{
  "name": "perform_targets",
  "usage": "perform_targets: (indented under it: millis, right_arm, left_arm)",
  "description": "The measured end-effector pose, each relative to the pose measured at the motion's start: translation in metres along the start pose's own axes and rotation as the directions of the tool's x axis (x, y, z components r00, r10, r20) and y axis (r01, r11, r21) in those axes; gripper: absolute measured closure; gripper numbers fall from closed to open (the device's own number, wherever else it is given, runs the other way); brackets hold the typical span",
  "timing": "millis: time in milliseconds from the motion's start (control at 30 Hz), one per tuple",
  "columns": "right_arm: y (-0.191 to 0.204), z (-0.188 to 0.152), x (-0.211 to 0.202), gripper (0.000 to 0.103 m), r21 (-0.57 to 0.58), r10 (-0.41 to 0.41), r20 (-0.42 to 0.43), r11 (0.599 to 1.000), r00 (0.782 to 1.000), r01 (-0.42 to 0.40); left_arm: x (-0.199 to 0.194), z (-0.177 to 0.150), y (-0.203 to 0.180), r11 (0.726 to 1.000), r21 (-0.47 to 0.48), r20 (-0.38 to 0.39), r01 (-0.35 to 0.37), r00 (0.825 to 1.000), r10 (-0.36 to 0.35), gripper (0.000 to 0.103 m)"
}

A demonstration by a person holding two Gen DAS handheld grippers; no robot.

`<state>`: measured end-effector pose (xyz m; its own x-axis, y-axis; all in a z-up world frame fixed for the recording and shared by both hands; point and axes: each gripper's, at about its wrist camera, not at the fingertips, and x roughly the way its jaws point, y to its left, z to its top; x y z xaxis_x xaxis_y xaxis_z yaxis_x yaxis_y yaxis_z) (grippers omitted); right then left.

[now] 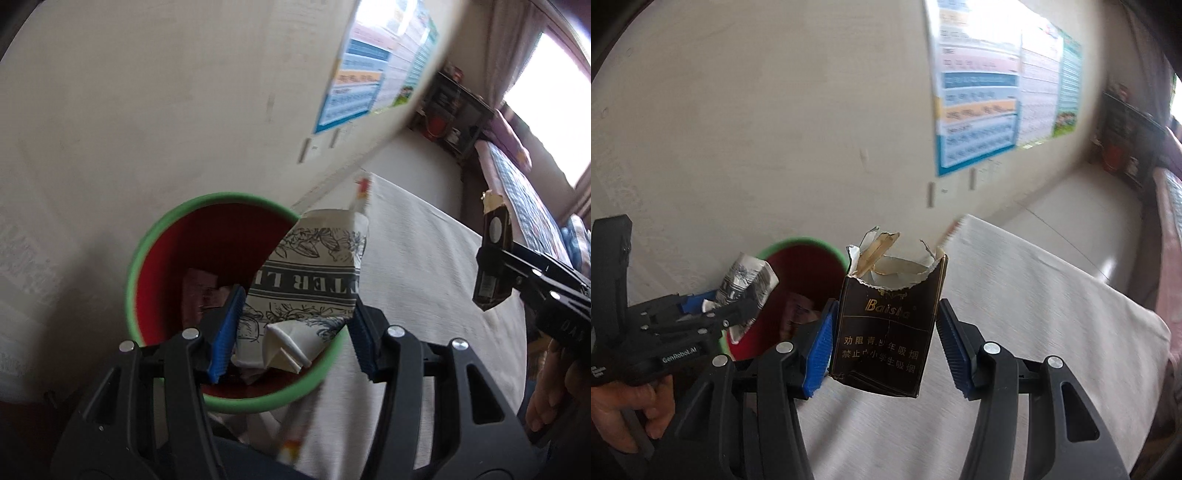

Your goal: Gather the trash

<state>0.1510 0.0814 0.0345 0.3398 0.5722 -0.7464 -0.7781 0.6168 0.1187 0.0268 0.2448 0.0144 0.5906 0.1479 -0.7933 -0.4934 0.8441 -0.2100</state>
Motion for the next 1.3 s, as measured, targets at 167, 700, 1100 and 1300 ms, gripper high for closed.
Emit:
perform_targets:
  millis: [167,700,1100,1300]
  right_arm:
    - [0.032,0.013,0.023,0.051,-0.045,0.068,-0.011,0.997,0.998,-0.068]
    - [0.087,0.012,0.081,0.022,-0.143,0.161,-0.095,0.974,0.982,-0.174]
    - [0.054,-0.009,0.042,0.011,-0.127,0.091,-0.054,0.987,0.994,-0.097]
    - [0.01,-0.045,-0.01,0.007,-0.046,-0.019,0.042,0.999,0.999,0.021]
  left_arm:
    - [-0.008,-0.002,0.039,0.996,-0.091,0.027,-0.008,1.0,0.01,0.051]
    - [-0.023,0.003,0.091,0.967,-0.247,0.114,0.06,0.993,-0.033,0.028]
    - [-0.038,0.001,0.06,0.982,-0.178,0.167,0.064,0.985,-0.034,0.006]
    - [-0.044,-0.016,0.007,0.989,-0.083,0.184,0.12,0.977,-0.103,0.006]
